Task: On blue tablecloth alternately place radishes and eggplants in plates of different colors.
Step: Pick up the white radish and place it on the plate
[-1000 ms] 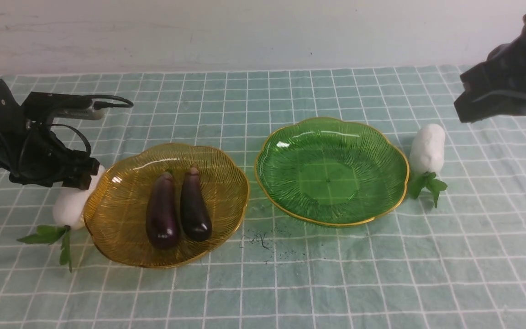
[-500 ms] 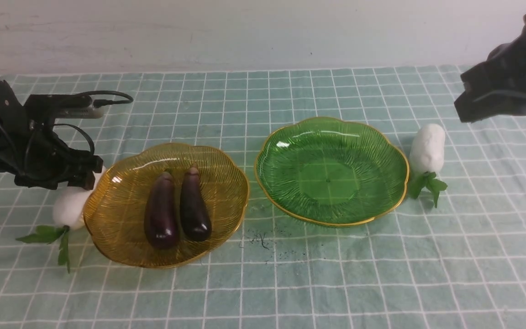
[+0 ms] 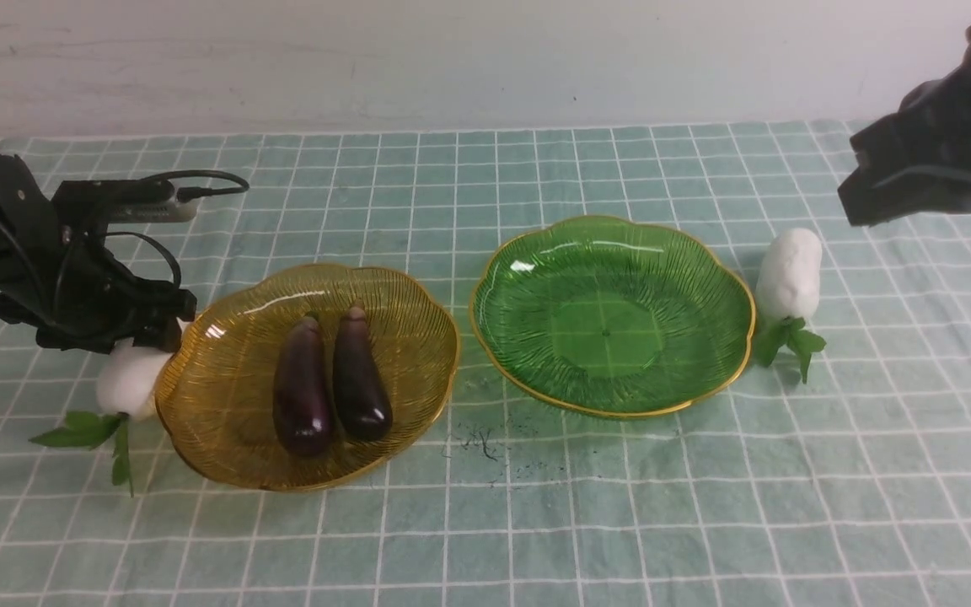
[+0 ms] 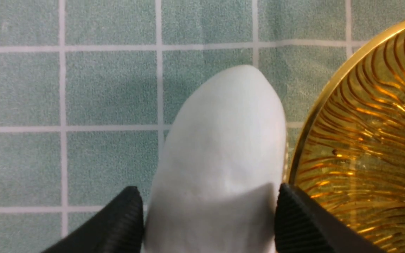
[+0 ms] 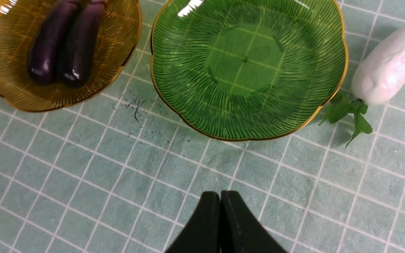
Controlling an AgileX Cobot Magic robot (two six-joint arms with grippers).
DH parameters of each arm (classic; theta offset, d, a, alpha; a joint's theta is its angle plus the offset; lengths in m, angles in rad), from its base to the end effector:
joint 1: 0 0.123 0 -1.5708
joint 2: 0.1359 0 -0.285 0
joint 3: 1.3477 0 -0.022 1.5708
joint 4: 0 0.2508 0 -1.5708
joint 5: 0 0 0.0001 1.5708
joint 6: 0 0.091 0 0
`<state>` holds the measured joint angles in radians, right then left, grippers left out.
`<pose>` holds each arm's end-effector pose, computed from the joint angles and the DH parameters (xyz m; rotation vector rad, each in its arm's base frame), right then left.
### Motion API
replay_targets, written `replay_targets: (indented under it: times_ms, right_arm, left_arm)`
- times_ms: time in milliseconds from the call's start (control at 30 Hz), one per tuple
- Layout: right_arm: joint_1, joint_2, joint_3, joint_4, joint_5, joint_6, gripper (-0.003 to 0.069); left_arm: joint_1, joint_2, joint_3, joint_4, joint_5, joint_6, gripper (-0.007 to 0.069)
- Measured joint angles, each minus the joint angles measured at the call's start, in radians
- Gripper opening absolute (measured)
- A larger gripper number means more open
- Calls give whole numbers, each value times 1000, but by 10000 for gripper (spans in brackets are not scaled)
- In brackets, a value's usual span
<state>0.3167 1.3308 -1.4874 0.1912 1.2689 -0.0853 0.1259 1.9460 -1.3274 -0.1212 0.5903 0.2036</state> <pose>0.2374 0.0952 0.4120 -0.5122 2.5518 0.3414 0.4039 0.0449 0.1818 -0.0102 2.6846 -0.0194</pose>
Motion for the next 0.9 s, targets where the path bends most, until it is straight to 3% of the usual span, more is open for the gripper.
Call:
replay_targets:
  times_ms: [433,900]
  right_arm:
    - [0,0,0,0,0,8,-15]
    - [0,0,0,3,0,8,-15]
  left_arm:
    - [3,19,-15,10,5,0,404]
    - [5,5,-160,74,218,-32,391]
